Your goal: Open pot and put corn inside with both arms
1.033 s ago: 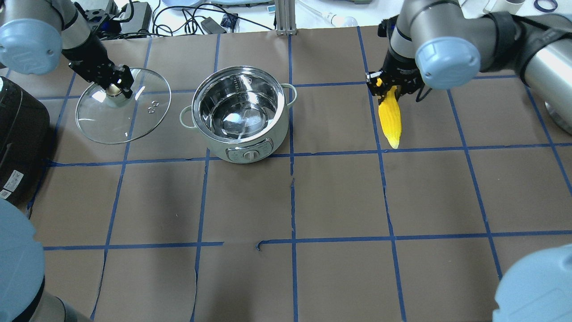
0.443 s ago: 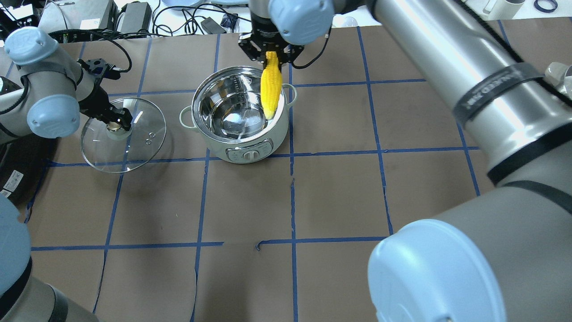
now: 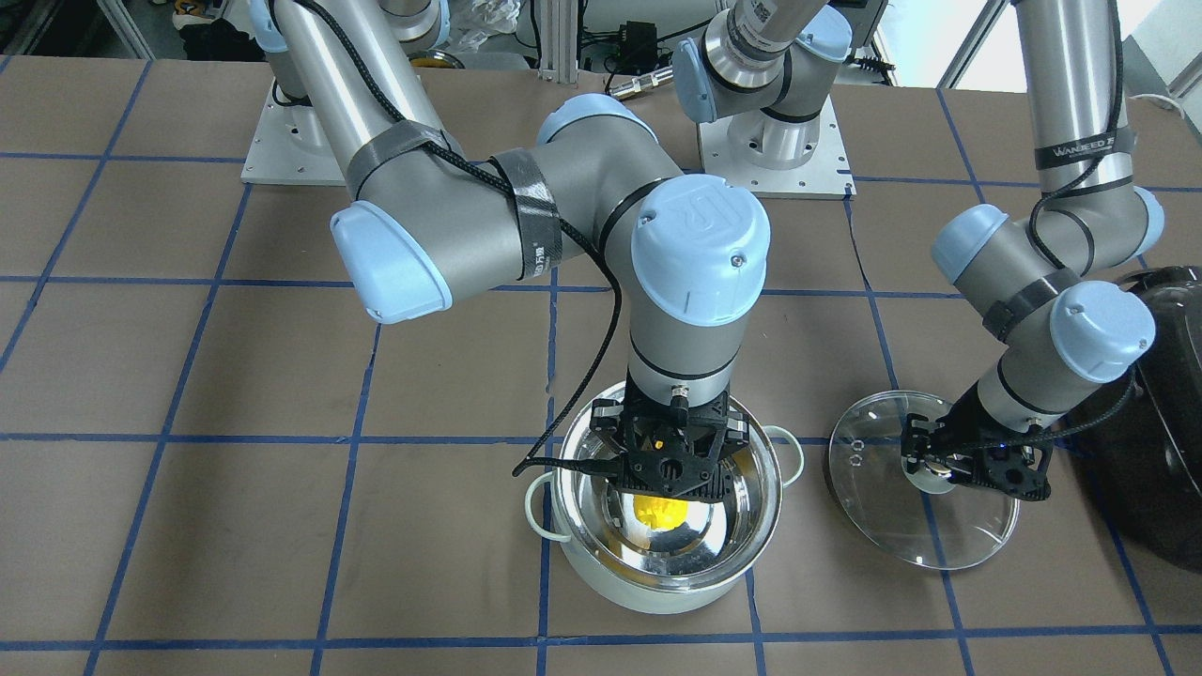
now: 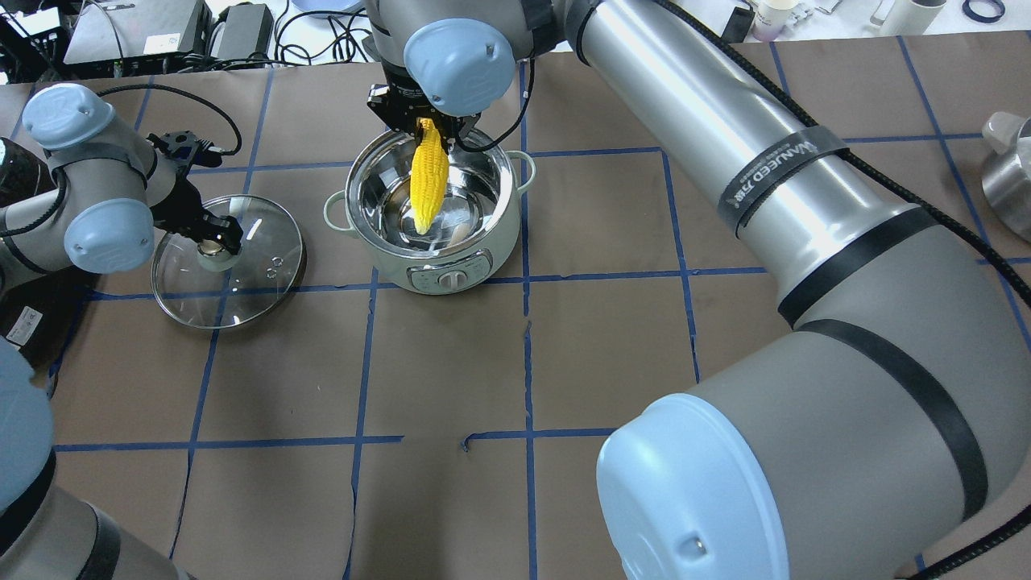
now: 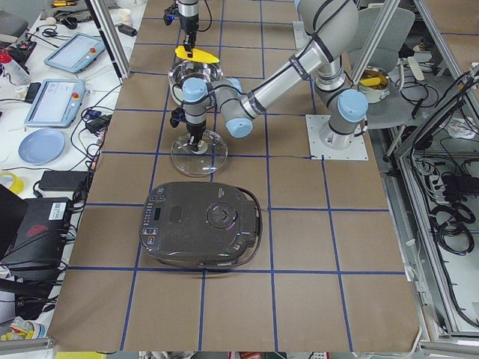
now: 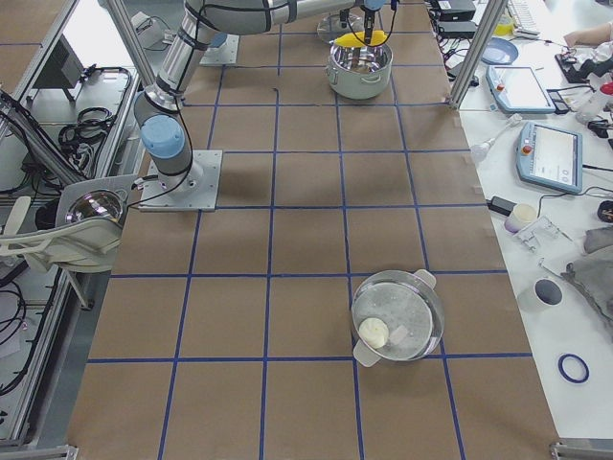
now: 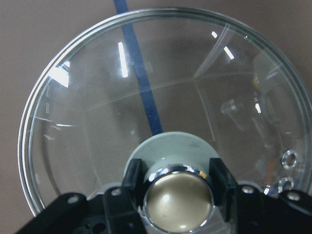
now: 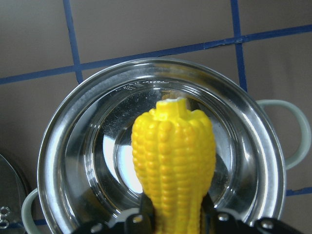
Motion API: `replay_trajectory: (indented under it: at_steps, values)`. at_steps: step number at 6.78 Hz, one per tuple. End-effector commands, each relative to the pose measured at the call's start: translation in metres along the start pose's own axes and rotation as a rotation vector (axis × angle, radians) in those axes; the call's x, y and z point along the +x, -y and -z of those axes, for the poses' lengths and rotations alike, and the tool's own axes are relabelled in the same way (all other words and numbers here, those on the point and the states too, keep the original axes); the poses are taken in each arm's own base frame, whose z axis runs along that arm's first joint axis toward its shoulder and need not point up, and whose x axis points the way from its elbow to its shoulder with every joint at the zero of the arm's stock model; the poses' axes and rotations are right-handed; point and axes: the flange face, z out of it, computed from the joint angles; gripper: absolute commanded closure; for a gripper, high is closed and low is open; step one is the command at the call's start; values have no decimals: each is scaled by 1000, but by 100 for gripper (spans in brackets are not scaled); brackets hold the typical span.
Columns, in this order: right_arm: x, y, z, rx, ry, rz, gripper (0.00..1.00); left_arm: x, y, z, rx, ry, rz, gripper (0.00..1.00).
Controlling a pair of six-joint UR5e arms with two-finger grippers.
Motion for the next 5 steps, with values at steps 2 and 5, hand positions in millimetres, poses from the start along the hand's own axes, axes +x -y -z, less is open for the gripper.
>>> replay_trajectory:
  at_steps: [2,5]
  values:
    - [-10,0,-37,3,14,-22,73,-1,6,21,22,28,-11,0]
    - [-8,-6,-56,10,25,-34,9,10,20,123,-22,-16,-33,0]
